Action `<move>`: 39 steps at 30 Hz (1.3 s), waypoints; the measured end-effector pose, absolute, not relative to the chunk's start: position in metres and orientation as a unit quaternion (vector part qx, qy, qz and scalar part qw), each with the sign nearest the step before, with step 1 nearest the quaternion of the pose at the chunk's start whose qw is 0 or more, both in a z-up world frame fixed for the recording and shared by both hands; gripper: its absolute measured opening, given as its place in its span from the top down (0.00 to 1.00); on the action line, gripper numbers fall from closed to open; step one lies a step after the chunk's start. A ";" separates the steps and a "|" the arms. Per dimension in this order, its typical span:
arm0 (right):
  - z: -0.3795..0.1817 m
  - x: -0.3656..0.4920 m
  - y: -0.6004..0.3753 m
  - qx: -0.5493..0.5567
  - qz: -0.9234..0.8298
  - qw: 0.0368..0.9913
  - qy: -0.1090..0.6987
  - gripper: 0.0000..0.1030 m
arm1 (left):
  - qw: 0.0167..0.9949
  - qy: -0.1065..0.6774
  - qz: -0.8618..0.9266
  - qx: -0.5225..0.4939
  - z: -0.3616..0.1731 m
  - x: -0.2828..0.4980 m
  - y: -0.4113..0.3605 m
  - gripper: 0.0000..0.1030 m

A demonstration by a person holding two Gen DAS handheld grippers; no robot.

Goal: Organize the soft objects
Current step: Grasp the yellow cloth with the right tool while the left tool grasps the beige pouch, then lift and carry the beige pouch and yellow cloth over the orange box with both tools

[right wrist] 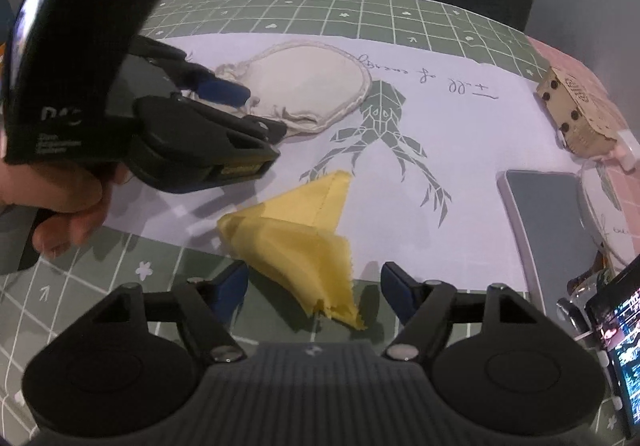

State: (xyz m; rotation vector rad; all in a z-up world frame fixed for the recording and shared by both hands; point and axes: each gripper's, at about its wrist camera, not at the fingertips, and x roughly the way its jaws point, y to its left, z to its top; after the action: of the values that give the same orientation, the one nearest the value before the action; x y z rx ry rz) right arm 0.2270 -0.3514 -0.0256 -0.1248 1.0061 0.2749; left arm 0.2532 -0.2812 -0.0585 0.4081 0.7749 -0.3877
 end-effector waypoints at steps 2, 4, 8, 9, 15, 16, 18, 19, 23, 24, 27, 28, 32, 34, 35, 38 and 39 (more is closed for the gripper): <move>-0.027 0.227 -0.350 -0.057 0.128 0.871 0.471 0.32 | 0.890 0.373 -0.186 0.188 -0.057 0.253 -0.279 0.73; -0.028 0.227 -0.347 -0.062 0.127 0.875 0.464 0.38 | 0.890 0.371 -0.187 0.187 -0.055 0.250 -0.278 0.76; -0.031 0.228 -0.342 -0.067 0.131 0.875 0.462 0.52 | 0.889 0.370 -0.195 0.186 -0.051 0.241 -0.273 0.77; -0.032 0.229 -0.341 -0.069 0.131 0.874 0.464 0.58 | 0.889 0.369 -0.196 0.188 -0.050 0.239 -0.271 0.77; -0.033 0.229 -0.339 -0.072 0.130 0.873 0.465 0.69 | 0.895 0.353 -0.204 0.183 -0.038 0.224 -0.260 0.79; -0.033 0.229 -0.338 -0.071 0.130 0.873 0.465 0.70 | 0.896 0.351 -0.204 0.182 -0.035 0.221 -0.258 0.79; -0.033 0.229 -0.338 -0.071 0.127 0.873 0.466 0.78 | 0.897 0.347 -0.205 0.179 -0.029 0.216 -0.254 0.79; -0.033 0.229 -0.338 -0.073 0.125 0.873 0.466 0.81 | 0.899 0.344 -0.205 0.177 -0.027 0.214 -0.251 0.79; -0.033 0.231 -0.339 -0.072 0.123 0.872 0.468 0.84 | 0.905 0.335 -0.207 0.162 -0.018 0.203 -0.239 0.79; -0.033 0.231 -0.339 -0.073 0.123 0.872 0.468 0.84 | 0.905 0.335 -0.208 0.158 -0.016 0.200 -0.236 0.79; -0.033 0.230 -0.338 -0.074 0.123 0.872 0.468 0.90 | 0.907 0.331 -0.209 0.153 -0.010 0.191 -0.230 0.79; -0.032 0.230 -0.338 -0.073 0.122 0.873 0.466 0.91 | 0.908 0.328 -0.209 0.154 -0.008 0.189 -0.229 0.79; -0.026 0.229 -0.339 -0.066 0.122 0.879 0.455 0.92 | 0.912 0.318 -0.208 0.158 0.003 0.179 -0.223 0.80; -0.023 0.229 -0.339 -0.063 0.122 0.881 0.452 0.92 | 0.913 0.312 -0.209 0.159 0.009 0.174 -0.221 0.80; -0.022 0.228 -0.339 -0.061 0.123 0.882 0.450 0.92 | 0.915 0.308 -0.208 0.159 0.012 0.172 -0.220 0.80; -0.017 0.227 -0.341 -0.051 0.126 0.885 0.445 0.92 | 0.918 0.300 -0.210 0.154 0.019 0.164 -0.217 0.80; -0.015 0.226 -0.341 -0.049 0.126 0.886 0.444 0.92 | 0.919 0.297 -0.212 0.153 0.022 0.161 -0.216 0.80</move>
State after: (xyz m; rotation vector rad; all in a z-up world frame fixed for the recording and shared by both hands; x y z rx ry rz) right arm 0.2262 -0.3413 -0.0155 -0.1011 0.9228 0.2629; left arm 0.1607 -0.2158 0.0218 0.3136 0.6103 -0.4351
